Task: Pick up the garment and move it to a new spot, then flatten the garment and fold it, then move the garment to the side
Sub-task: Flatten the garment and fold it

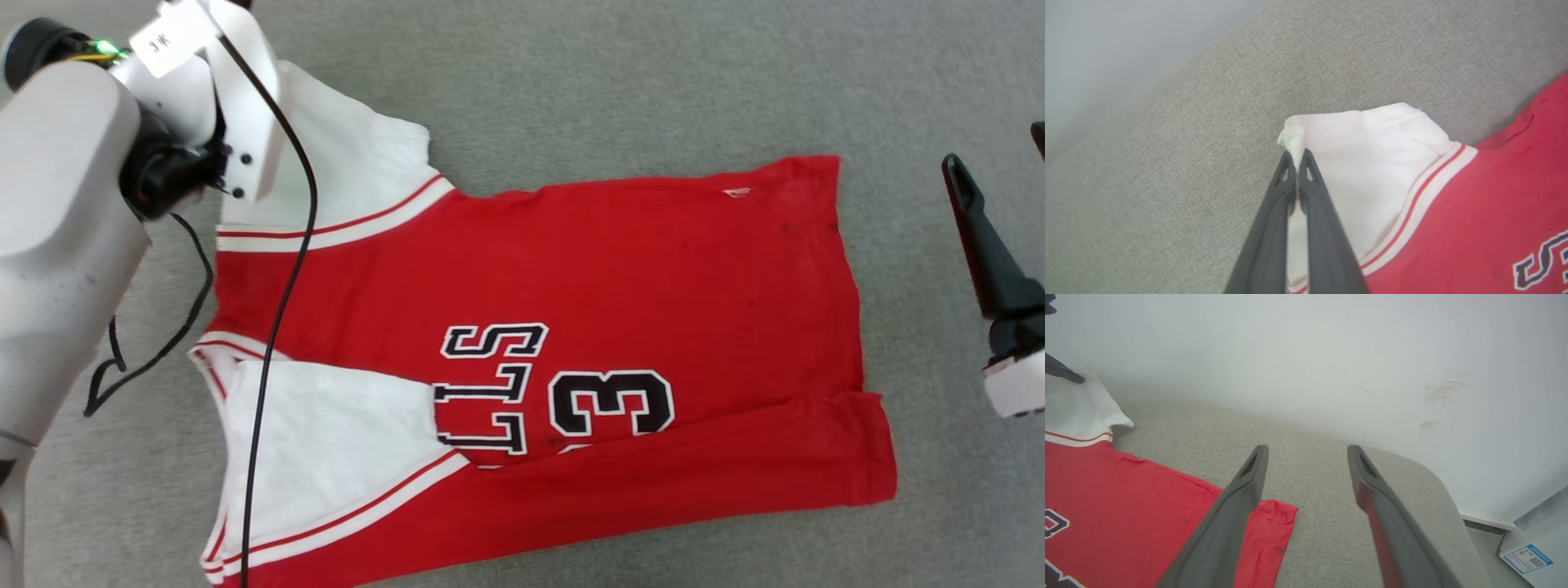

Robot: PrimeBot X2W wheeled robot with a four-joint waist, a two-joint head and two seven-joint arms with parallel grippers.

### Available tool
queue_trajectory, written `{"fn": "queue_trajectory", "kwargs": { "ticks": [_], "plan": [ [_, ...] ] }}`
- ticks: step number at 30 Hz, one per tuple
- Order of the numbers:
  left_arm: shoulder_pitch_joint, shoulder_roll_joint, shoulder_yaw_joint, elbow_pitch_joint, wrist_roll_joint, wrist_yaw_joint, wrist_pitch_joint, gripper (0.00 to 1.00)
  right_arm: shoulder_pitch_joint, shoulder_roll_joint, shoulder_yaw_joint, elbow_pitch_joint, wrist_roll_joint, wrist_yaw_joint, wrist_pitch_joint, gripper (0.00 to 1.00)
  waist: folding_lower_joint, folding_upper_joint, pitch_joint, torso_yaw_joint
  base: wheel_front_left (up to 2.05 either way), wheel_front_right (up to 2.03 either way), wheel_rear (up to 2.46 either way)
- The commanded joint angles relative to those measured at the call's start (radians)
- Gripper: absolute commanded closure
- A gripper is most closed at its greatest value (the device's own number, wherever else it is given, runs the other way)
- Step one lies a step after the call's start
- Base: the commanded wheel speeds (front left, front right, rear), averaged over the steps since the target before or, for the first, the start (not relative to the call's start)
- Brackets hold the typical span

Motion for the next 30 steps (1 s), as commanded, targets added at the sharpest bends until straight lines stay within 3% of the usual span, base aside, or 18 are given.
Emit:
{"fn": "queue_trajectory", "kwargs": {
  "ticks": [1, 12, 17, 23, 30],
  "plan": [
    [0.020, 0.003, -0.009, -0.019, -0.002, 0.000, -0.021, 1.00, -0.029, -0.033, 0.011, 0.002, 0.015, -0.001, 0.045, 0.00, 0.0000, 0.0000, -0.032, 0.034, 0.00, 0.00, 0.00],
    [0.089, 0.007, -0.037, -0.147, -0.004, 0.000, -0.148, 1.00, -0.210, -0.277, 0.169, 0.165, 0.262, -0.001, 0.571, 0.00, 0.0000, 0.0000, -0.062, 0.112, 0.00, 0.00, 0.00],
    [0.096, 0.003, -0.042, -0.190, 0.009, 0.009, -0.173, 1.00, -0.293, -0.343, 0.268, 0.242, 0.319, -0.001, 0.724, 0.00, 0.0000, 0.0000, -0.046, 0.141, 0.00, 0.00, 0.00],
    [0.088, 0.001, -0.040, -0.238, 0.017, 0.023, -0.189, 1.00, -0.400, -0.323, 0.350, 0.357, 0.332, -0.001, 0.791, 0.00, 0.0000, 0.0000, -0.013, 0.169, 0.00, 0.00, 0.00],
    [0.051, -0.012, -0.039, -0.274, 0.029, 0.024, -0.203, 1.00, -0.500, -0.273, 0.425, 0.507, 0.311, -0.001, 0.773, 0.00, 0.0000, 0.0000, 0.038, 0.201, 0.00, 0.00, 0.00]
  ]
}}
